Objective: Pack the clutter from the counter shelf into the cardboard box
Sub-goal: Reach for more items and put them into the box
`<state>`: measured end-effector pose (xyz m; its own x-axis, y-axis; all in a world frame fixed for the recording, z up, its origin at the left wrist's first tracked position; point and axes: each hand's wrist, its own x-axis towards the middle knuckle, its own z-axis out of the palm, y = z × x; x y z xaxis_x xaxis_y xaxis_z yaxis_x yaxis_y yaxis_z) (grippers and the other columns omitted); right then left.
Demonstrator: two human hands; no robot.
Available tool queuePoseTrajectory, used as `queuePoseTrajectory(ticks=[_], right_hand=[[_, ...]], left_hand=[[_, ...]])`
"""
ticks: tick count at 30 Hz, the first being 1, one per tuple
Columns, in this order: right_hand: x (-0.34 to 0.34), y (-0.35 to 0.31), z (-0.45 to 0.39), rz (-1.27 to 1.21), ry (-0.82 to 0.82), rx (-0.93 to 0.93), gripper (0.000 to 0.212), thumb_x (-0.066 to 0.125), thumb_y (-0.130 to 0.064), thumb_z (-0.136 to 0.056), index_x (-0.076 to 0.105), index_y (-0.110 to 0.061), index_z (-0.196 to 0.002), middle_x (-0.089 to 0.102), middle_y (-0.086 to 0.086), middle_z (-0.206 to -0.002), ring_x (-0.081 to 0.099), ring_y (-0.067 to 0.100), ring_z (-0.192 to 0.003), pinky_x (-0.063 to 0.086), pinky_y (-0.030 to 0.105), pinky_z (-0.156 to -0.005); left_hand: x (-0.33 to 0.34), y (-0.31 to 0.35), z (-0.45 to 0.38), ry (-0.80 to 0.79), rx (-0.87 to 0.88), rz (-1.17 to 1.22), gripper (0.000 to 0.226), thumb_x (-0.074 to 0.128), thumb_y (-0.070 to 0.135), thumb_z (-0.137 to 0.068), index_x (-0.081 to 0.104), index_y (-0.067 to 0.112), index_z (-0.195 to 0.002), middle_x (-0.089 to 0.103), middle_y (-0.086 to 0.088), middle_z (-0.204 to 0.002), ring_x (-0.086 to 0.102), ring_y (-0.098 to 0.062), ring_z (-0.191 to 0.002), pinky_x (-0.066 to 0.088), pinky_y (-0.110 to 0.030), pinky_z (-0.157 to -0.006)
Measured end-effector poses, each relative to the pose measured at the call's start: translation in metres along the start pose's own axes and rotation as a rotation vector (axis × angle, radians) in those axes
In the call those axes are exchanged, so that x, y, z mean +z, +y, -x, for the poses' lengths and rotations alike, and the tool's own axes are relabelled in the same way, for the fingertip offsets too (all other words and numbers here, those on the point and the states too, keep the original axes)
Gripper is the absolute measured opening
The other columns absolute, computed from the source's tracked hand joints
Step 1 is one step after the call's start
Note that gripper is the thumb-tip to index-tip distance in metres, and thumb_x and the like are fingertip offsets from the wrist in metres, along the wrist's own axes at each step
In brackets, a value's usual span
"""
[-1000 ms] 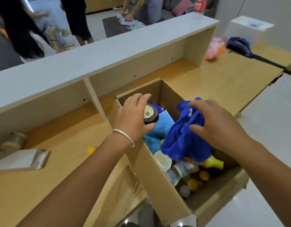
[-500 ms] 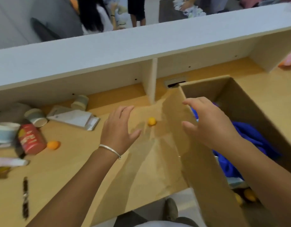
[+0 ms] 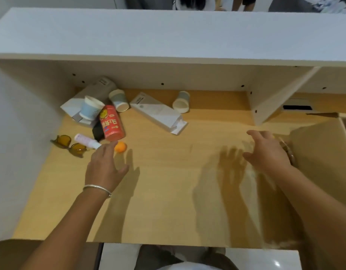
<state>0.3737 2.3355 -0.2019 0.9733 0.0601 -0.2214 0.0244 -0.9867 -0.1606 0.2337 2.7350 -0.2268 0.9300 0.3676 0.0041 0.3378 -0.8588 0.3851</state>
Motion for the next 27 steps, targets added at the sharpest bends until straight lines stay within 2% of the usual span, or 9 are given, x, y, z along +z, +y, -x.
queuePoseTrajectory(ticks=[3, 6, 9, 12, 14, 17, 20, 24, 27], right_hand=[[0.018, 0.008, -0.013, 0.002, -0.060, 0.153, 0.076, 0.069, -0.030, -0.079, 0.030, -0.026, -0.144, 0.034, 0.011, -0.144, 0.044, 0.035, -0.122, 0.052, 0.045, -0.084], [0.034, 0.015, -0.022, -0.021, -0.059, 0.265, 0.075, 0.068, -0.030, -0.080, 0.027, -0.027, -0.142, 0.026, 0.013, -0.149, 0.035, 0.041, -0.129, 0.045, 0.055, -0.095], [0.044, 0.024, -0.037, -0.089, -0.013, 0.299, 0.075, 0.068, -0.026, -0.080, 0.023, -0.029, -0.141, 0.018, 0.010, -0.153, 0.028, 0.045, -0.133, 0.042, 0.059, -0.093], [0.049, 0.034, -0.062, -0.161, 0.039, 0.344, 0.089, 0.071, -0.022, -0.078, 0.015, -0.031, -0.146, 0.005, 0.004, -0.157, 0.008, 0.037, -0.142, 0.034, 0.059, -0.101], [0.048, 0.035, -0.080, -0.188, 0.084, 0.375, 0.080, 0.065, -0.025, -0.082, 0.016, -0.029, -0.145, 0.004, 0.001, -0.157, 0.002, 0.030, -0.143, 0.029, 0.057, -0.105], [0.046, 0.038, -0.113, -0.144, 0.158, 0.437, 0.057, 0.054, -0.033, -0.088, 0.029, -0.020, -0.137, 0.019, 0.009, -0.152, 0.015, 0.033, -0.139, 0.030, 0.056, -0.106], [0.047, 0.045, -0.132, -0.102, 0.194, 0.426, 0.046, 0.049, -0.031, -0.090, 0.038, -0.007, -0.128, 0.033, 0.016, -0.139, 0.026, 0.038, -0.131, 0.033, 0.059, -0.102], [0.055, 0.039, -0.129, -0.126, 0.210, 0.460, 0.047, 0.048, -0.031, -0.090, 0.035, -0.007, -0.128, 0.035, 0.017, -0.137, 0.029, 0.039, -0.129, 0.032, 0.058, -0.102], [0.064, 0.014, -0.103, -0.195, 0.244, 0.462, 0.056, 0.044, -0.036, -0.090, 0.027, -0.012, -0.136, 0.030, 0.017, -0.142, 0.026, 0.039, -0.133, 0.030, 0.056, -0.106]], left_hand=[[0.010, -0.026, -0.010, -0.017, -0.060, 0.004, 0.076, 0.081, 0.021, -0.067, 0.046, 0.015, -0.134, 0.053, -0.019, -0.120, 0.052, -0.041, -0.107, 0.047, -0.049, -0.080], [0.022, -0.042, -0.023, -0.058, -0.092, -0.005, 0.077, 0.081, 0.024, -0.068, 0.043, 0.019, -0.135, 0.051, -0.017, -0.122, 0.051, -0.041, -0.107, 0.047, -0.048, -0.077], [0.034, -0.048, -0.033, -0.102, -0.092, -0.026, 0.075, 0.080, 0.028, -0.070, 0.043, 0.024, -0.135, 0.051, -0.012, -0.122, 0.053, -0.036, -0.105, 0.049, -0.045, -0.073], [0.046, -0.053, -0.037, -0.106, -0.004, -0.022, 0.066, 0.079, 0.025, -0.072, 0.049, 0.022, -0.130, 0.053, -0.009, -0.114, 0.055, -0.033, -0.097, 0.050, -0.042, -0.068], [0.048, -0.058, -0.036, -0.114, 0.043, -0.036, 0.060, 0.077, 0.022, -0.074, 0.051, 0.021, -0.128, 0.054, -0.009, -0.115, 0.055, -0.032, -0.096, 0.049, -0.040, -0.066], [0.056, -0.060, -0.044, -0.115, 0.083, -0.057, 0.055, 0.075, 0.018, -0.076, 0.054, 0.019, -0.126, 0.054, -0.010, -0.119, 0.055, -0.032, -0.099, 0.049, -0.039, -0.066], [0.060, -0.056, -0.053, -0.102, 0.070, -0.053, 0.052, 0.073, 0.021, -0.077, 0.053, 0.022, -0.125, 0.054, -0.006, -0.119, 0.054, -0.029, -0.099, 0.047, -0.036, -0.062], [0.064, -0.044, -0.062, -0.081, 0.044, -0.035, 0.055, 0.074, 0.025, -0.077, 0.050, 0.020, -0.127, 0.053, -0.006, -0.122, 0.054, -0.028, -0.098, 0.045, -0.034, -0.062], [0.066, -0.034, -0.067, -0.078, 0.003, -0.018, 0.056, 0.072, 0.032, -0.078, 0.048, 0.021, -0.127, 0.052, -0.005, -0.123, 0.054, -0.028, -0.100, 0.050, -0.039, -0.065]])
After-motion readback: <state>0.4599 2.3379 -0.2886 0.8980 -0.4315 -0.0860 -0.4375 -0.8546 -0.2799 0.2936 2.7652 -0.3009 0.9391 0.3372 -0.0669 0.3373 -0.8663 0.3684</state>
